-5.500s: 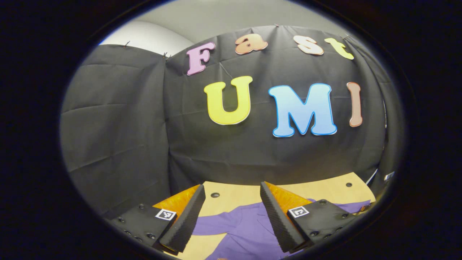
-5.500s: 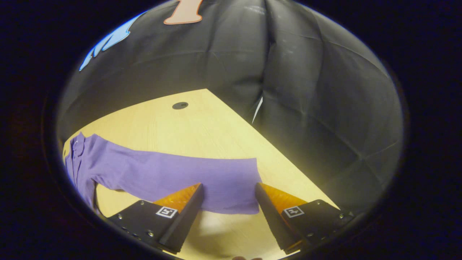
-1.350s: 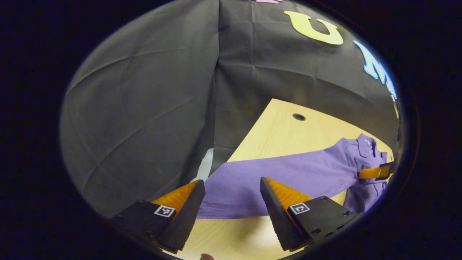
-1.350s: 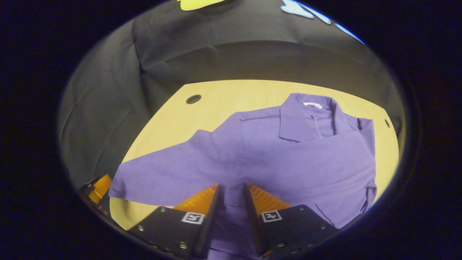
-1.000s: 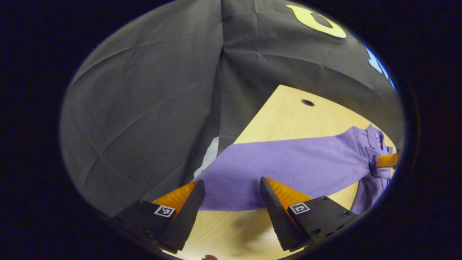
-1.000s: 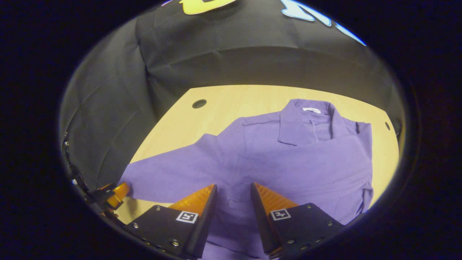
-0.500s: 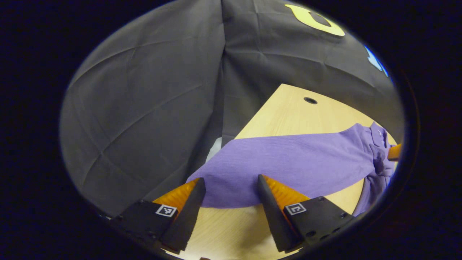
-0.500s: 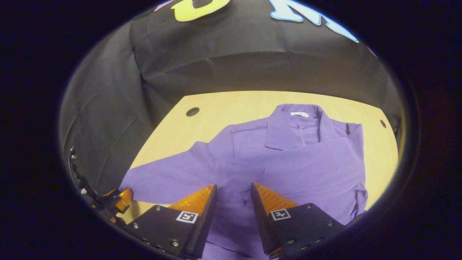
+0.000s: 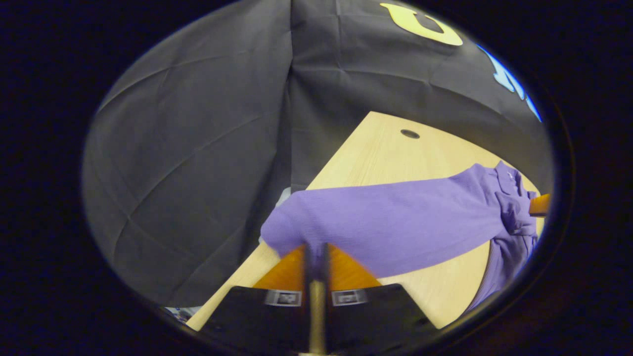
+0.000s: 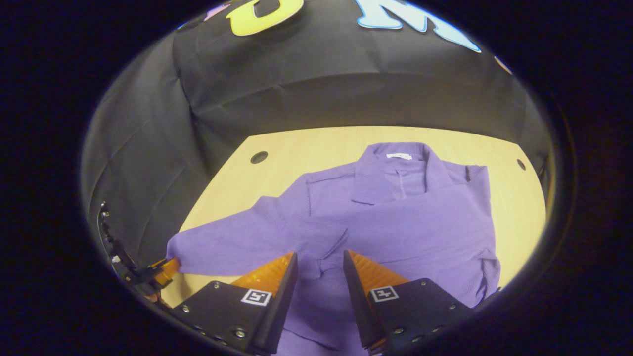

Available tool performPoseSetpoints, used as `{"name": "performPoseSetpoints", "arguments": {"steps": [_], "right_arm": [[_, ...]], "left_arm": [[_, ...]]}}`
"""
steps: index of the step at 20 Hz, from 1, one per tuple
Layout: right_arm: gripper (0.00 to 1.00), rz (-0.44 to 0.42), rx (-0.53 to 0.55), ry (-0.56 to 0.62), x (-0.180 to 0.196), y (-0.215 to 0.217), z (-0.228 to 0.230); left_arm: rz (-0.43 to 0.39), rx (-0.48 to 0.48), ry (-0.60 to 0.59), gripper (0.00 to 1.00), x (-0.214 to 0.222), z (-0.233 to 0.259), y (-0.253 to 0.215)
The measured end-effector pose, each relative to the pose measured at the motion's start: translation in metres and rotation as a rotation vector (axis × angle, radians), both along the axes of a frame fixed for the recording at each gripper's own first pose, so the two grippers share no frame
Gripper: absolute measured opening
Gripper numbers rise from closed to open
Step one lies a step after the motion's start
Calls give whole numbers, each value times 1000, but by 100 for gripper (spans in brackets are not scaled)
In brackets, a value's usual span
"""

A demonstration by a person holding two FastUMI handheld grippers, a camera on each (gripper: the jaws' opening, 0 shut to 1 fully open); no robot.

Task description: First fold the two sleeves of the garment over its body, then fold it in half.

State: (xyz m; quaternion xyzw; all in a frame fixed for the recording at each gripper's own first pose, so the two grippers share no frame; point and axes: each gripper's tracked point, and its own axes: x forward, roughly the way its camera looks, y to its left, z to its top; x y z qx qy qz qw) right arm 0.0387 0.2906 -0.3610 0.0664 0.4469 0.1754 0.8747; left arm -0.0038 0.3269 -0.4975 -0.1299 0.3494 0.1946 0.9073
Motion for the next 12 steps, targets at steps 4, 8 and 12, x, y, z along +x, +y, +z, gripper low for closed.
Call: {"name": "performPoseSetpoints", "arguments": {"steps": [4, 8, 12], "right_arm": [[58, -19, -1, -11, 1, -18, 5], [58, -55, 2, -21, 3, -43, 8], [58, -100, 14, -25, 1, -67, 10]], "left_arm": [[-27, 56, 47, 7, 4, -1, -9], [-42, 60, -6, 7, 22, 28, -24], [-87, 56, -76, 7, 55, 65, -53]]}}
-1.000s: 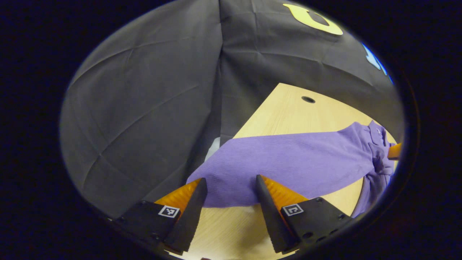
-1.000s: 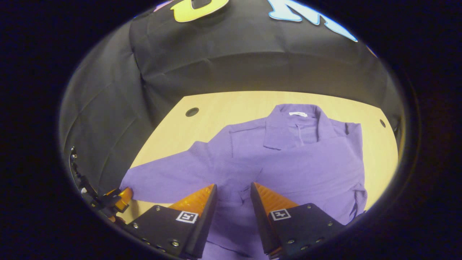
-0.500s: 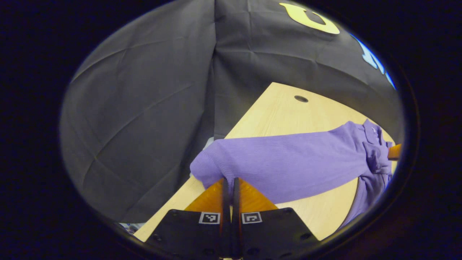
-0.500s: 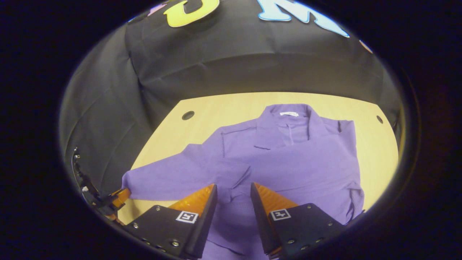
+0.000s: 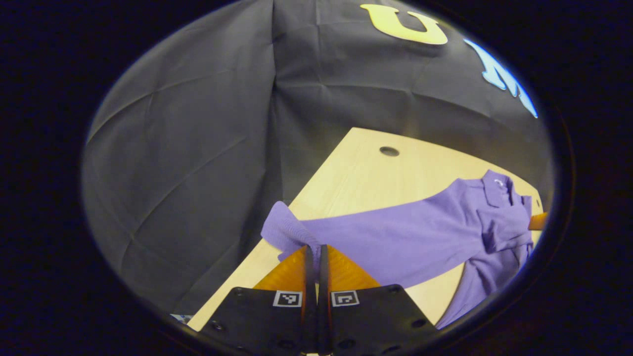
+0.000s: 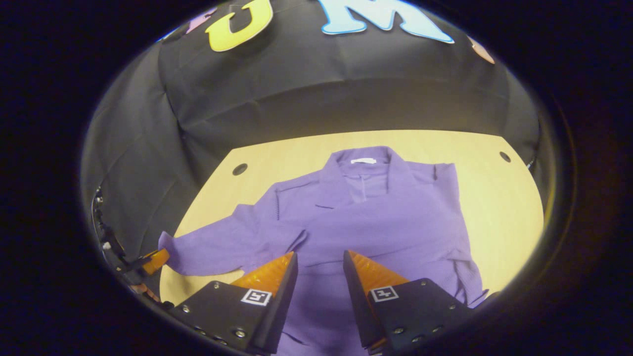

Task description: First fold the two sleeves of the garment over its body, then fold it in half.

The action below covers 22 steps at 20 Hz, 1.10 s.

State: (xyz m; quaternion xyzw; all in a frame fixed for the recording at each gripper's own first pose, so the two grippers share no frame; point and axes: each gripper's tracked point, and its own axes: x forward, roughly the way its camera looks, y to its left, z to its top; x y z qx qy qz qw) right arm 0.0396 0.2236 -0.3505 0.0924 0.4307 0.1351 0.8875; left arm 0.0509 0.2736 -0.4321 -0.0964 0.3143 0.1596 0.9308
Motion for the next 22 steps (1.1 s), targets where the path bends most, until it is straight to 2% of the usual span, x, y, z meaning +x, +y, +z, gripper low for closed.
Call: {"name": "performPoseSetpoints", "arguments": {"steps": [4, 11, 22], "right_arm": [[58, -53, 13, -4, -8, -31, 3], [58, -174, 27, 15, -33, -96, 0], [58, -342, 38, 75, -88, -184, -20]], "left_arm": [[-88, -8, -71, 7, 42, 41, -52], [-311, -12, -145, 7, 108, 87, -186], [-605, -33, -169, 7, 143, 108, -383]]}}
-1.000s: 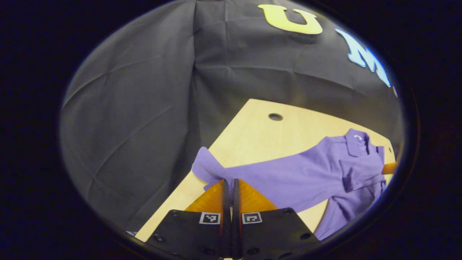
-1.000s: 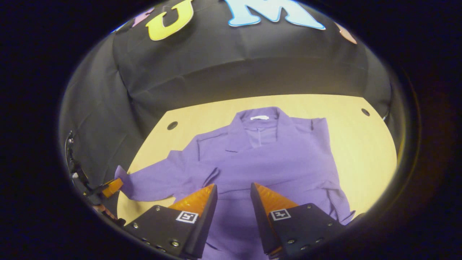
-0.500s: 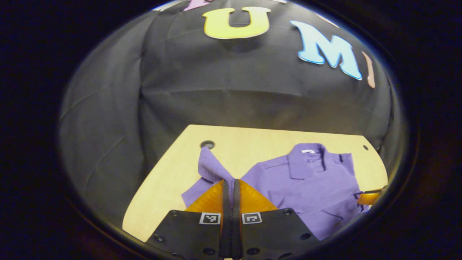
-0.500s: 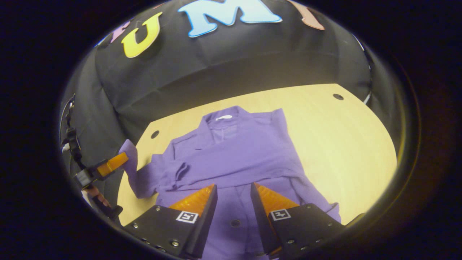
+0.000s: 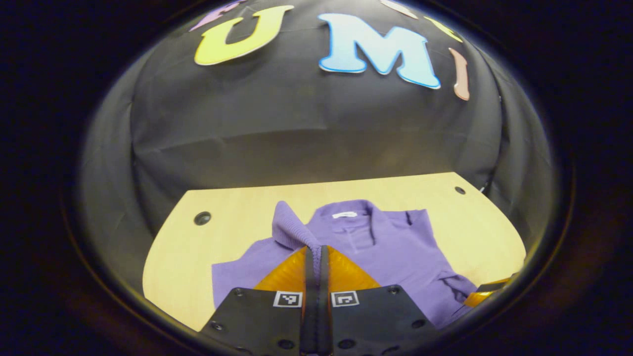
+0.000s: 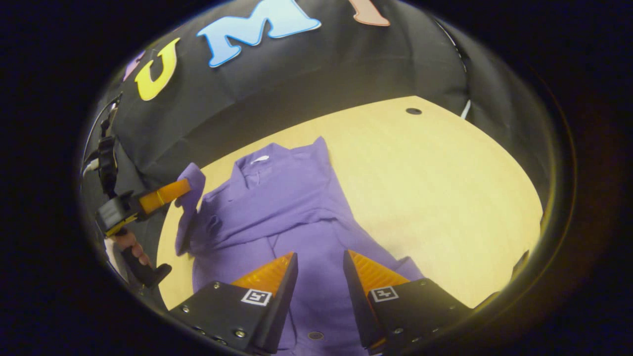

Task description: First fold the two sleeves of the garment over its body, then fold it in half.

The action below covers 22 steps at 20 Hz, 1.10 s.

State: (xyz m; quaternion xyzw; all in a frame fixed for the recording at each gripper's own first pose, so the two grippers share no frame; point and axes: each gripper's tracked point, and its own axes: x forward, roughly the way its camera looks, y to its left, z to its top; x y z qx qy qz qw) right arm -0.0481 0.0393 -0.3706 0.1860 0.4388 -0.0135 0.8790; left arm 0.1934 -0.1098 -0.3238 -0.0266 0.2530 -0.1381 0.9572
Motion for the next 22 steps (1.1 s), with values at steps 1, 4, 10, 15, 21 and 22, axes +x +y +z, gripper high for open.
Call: {"name": "performPoseSetpoints", "arguments": {"steps": [1, 4, 10, 15, 21, 22], "right_arm": [[58, -8, -1, 5, -6, -4, -2], [58, -41, 1, 23, -22, -16, -4], [58, -90, -8, 45, -53, -39, -10], [58, -126, -17, 66, -77, -54, -11], [58, -114, -47, 89, -107, -62, -5], [58, -103, -51, 96, -113, -62, -5]], "left_arm": [[-24, -1, -1, 7, 2, 0, -16], [-96, 10, 1, 7, 2, -2, -61], [-257, 18, 10, 7, -8, -11, -160], [-313, 19, 56, 7, -22, -28, -214], [-289, 69, 131, 14, -19, -69, -227], [-293, 65, 138, 19, -22, -70, -229]]}}
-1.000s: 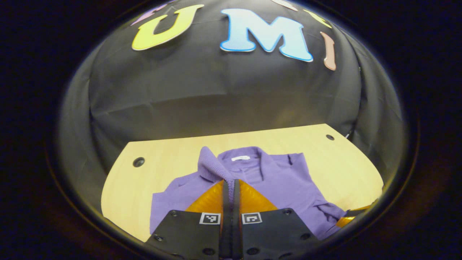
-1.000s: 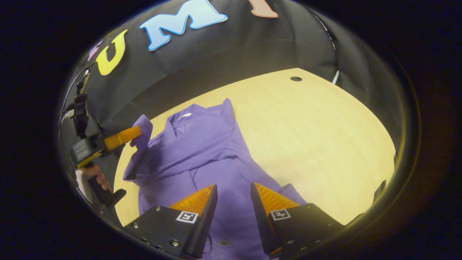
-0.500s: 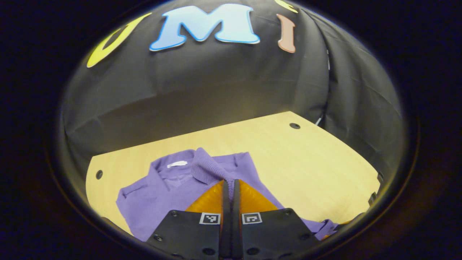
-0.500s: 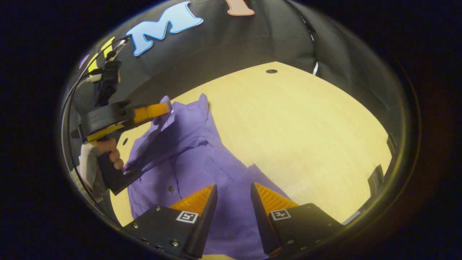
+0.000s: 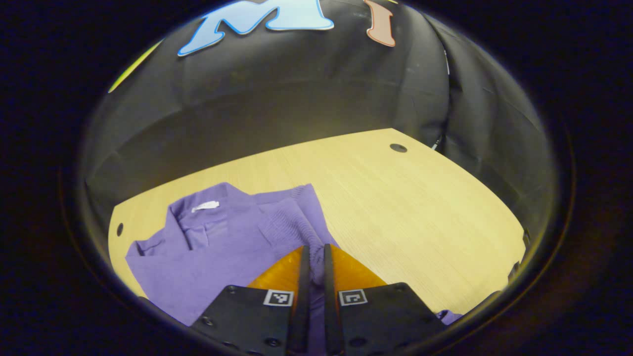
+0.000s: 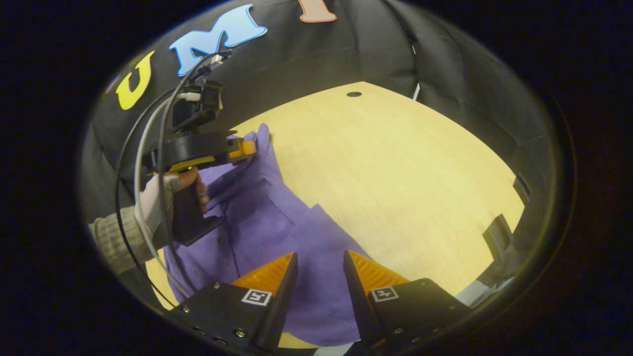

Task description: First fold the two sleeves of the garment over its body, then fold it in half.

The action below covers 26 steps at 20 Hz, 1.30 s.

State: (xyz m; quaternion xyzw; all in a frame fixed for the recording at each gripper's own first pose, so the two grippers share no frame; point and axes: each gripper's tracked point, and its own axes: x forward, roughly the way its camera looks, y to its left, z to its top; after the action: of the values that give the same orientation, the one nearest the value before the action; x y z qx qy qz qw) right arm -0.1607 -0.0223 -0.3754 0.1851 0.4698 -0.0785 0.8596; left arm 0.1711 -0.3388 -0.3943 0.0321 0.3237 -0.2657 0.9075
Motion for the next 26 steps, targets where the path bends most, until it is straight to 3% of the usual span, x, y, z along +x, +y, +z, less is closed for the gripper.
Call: {"name": "performPoseSetpoints", "arguments": {"steps": [1, 2, 6, 7, 13, 20, 21, 22, 24, 26], "right_arm": [[58, 15, -4, 12, -7, 1, -3], [58, 29, -9, 22, -12, 1, -3], [58, 93, -31, 65, -30, 2, -12], [58, 107, -40, 73, -34, 2, -14], [58, 225, -85, 116, -48, 6, -31], [58, 419, -138, 124, -60, 11, -54], [53, 441, -146, 117, -62, 11, -55], [58, 461, -154, 113, -64, 10, -57], [54, 496, -159, 109, -70, 9, -56], [60, 528, -172, 97, -70, 8, -60]], "left_arm": [[-3, -3, -1, 32, -3, 2, 0], [-10, -9, -3, 39, -6, 4, -1], [-33, -24, -14, 96, -15, 13, 5], [-37, -24, -21, 100, -16, 15, 8], [3, -22, -43, 99, -47, 37, 64], [145, 39, -39, 100, -115, 46, 182], [166, 48, -36, 100, -126, 44, 196], [188, 57, -28, 100, -140, 41, 210], [234, 74, -5, 100, -168, 35, 235], [271, 74, 24, 100, -198, 31, 251]]}}
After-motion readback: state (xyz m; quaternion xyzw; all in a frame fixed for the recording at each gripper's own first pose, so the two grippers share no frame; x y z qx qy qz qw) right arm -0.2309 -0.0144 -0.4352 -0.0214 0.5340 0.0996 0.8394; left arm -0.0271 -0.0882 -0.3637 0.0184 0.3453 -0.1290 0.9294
